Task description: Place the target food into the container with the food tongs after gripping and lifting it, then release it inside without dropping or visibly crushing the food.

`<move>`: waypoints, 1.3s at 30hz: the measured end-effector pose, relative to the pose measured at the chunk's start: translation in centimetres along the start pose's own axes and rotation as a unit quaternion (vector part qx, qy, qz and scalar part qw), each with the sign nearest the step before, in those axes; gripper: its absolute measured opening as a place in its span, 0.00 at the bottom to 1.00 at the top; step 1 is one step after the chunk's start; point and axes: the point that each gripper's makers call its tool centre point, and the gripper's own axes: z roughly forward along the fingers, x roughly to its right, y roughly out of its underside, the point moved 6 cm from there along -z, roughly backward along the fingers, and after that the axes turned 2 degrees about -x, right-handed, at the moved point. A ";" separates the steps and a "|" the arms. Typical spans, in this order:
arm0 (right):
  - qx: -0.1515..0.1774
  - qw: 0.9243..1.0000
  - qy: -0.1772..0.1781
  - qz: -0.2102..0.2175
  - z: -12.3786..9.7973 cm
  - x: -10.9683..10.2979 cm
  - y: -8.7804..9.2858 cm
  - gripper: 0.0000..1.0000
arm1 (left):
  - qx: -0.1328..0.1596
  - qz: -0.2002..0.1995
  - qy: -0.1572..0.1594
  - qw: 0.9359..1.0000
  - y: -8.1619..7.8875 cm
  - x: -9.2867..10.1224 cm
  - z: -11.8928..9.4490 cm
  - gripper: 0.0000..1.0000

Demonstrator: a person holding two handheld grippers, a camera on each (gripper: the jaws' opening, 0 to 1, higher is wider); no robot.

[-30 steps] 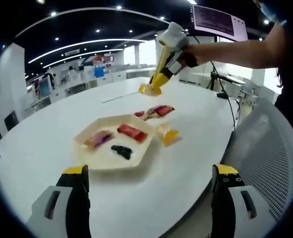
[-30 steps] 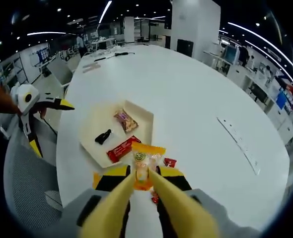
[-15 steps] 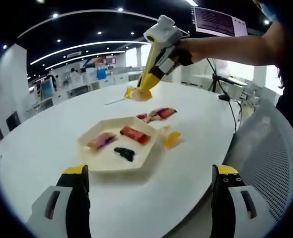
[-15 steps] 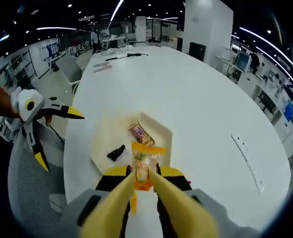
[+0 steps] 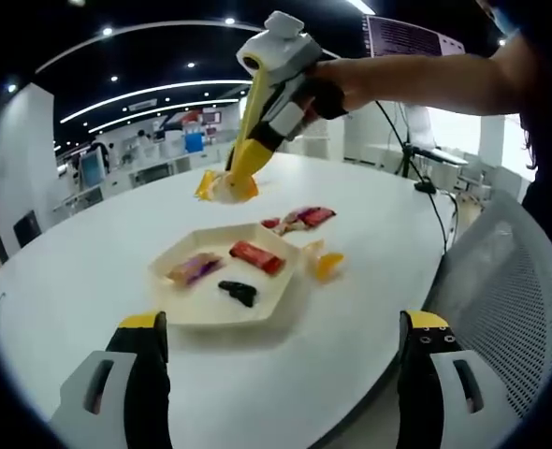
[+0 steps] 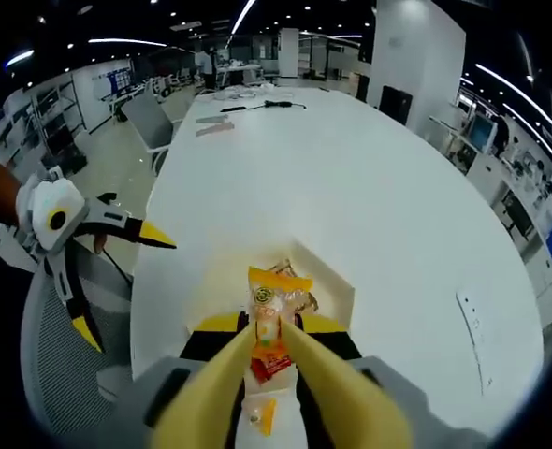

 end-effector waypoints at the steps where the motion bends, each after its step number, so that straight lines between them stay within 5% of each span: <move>1: 0.000 1.000 -0.003 -0.003 0.2 -0.2 -0.5 0.20 | 0.000 0.000 0.001 1.000 0.0 0.0 0.0 0.99; 8: 0.010 1.000 -0.010 -0.001 1.3 -0.8 -1.8 0.20 | -0.001 -0.001 -0.001 1.000 0.1 0.0 0.0 0.99; 22: 0.016 1.000 -0.007 -0.010 2.3 -0.9 -1.7 0.24 | -0.001 -0.003 -0.004 1.000 0.1 -0.2 0.0 0.99; 39: 0.035 0.999 -0.002 0.000 0.4 0.0 -0.4 0.26 | 0.000 -0.003 -0.002 1.000 0.0 -0.2 0.1 0.99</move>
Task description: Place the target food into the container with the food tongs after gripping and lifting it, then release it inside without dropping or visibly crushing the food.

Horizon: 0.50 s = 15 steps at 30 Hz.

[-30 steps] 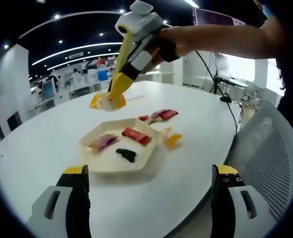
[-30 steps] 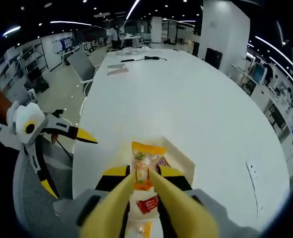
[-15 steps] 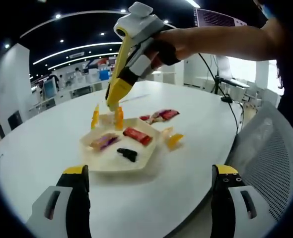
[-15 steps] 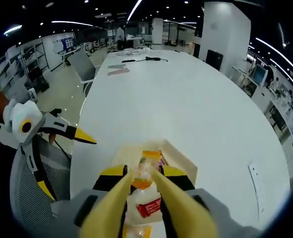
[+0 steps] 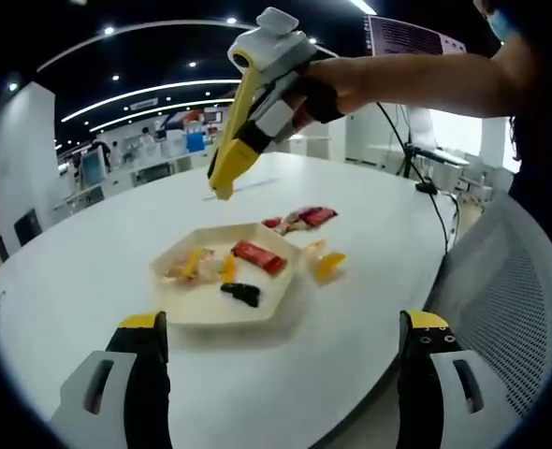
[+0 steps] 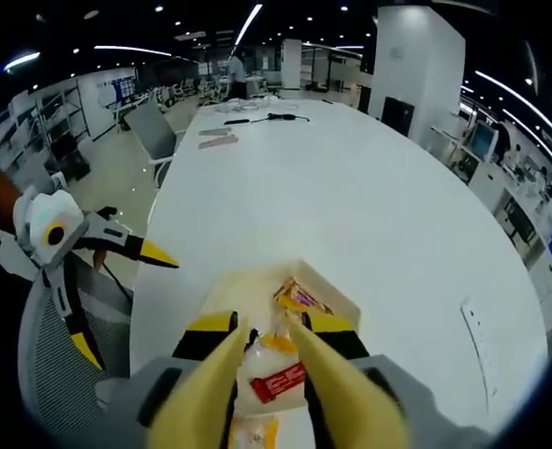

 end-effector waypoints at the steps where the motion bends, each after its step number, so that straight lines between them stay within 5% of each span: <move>1: 0.001 1.000 0.003 0.001 -0.3 0.0 0.3 0.27 | 0.000 -0.001 -0.001 1.000 0.0 0.0 0.0 0.99; 15: 0.000 1.000 0.022 0.017 -3.3 0.6 4.4 0.27 | 0.002 0.002 0.004 1.000 -0.1 0.1 0.1 0.99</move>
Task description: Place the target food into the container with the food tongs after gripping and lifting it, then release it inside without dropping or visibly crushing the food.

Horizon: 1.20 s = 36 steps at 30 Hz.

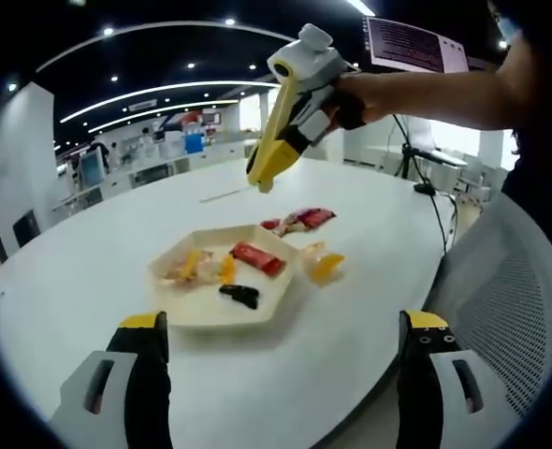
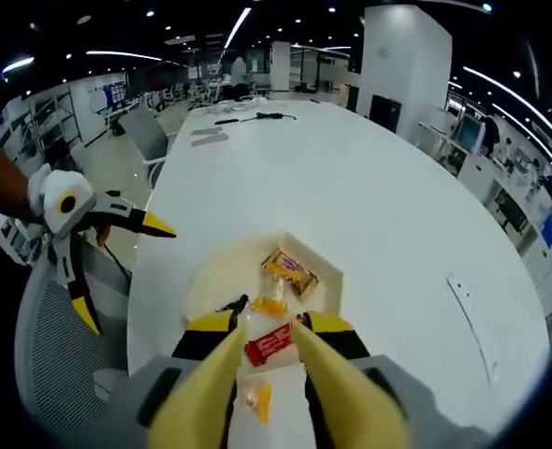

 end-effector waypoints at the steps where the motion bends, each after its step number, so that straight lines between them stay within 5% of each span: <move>1: 0.001 1.000 0.001 0.003 -0.3 0.1 0.3 0.27 | 0.000 0.000 0.000 1.000 0.0 0.0 0.0 0.99; 19: 0.003 1.000 0.012 0.001 -3.5 -0.2 3.5 0.28 | -0.002 0.000 0.003 1.000 0.1 0.1 0.0 0.99; 28: 0.047 0.998 0.024 0.016 -5.2 -0.3 4.4 0.28 | -0.004 0.003 0.006 1.000 0.1 0.2 0.1 0.99; 36: 0.050 0.998 0.029 0.027 -5.6 -0.2 4.8 0.28 | -0.008 0.006 0.008 1.000 0.1 0.3 0.1 0.99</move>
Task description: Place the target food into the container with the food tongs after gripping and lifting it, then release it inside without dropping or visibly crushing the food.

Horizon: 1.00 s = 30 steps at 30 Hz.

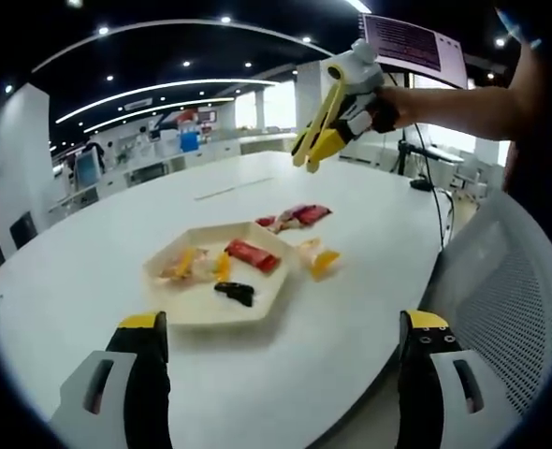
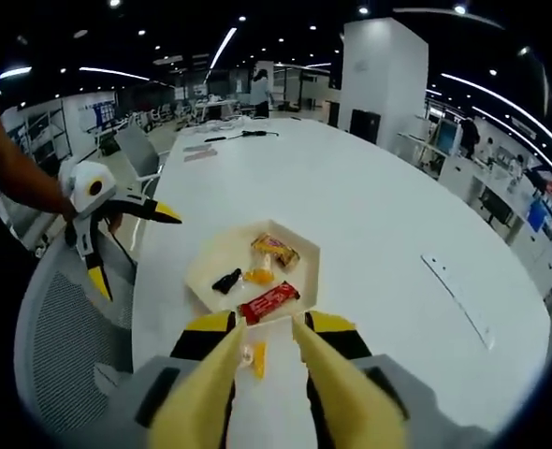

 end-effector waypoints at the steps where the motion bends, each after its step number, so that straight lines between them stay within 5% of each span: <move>1: 0.001 1.000 0.001 0.000 0.0 0.0 0.0 0.28 | 0.000 0.000 0.000 1.000 0.0 0.0 0.0 0.99; 30: -0.017 0.999 -0.015 0.039 3.9 -0.8 3.5 0.29 | 0.000 0.001 0.000 1.000 0.1 0.0 0.0 0.99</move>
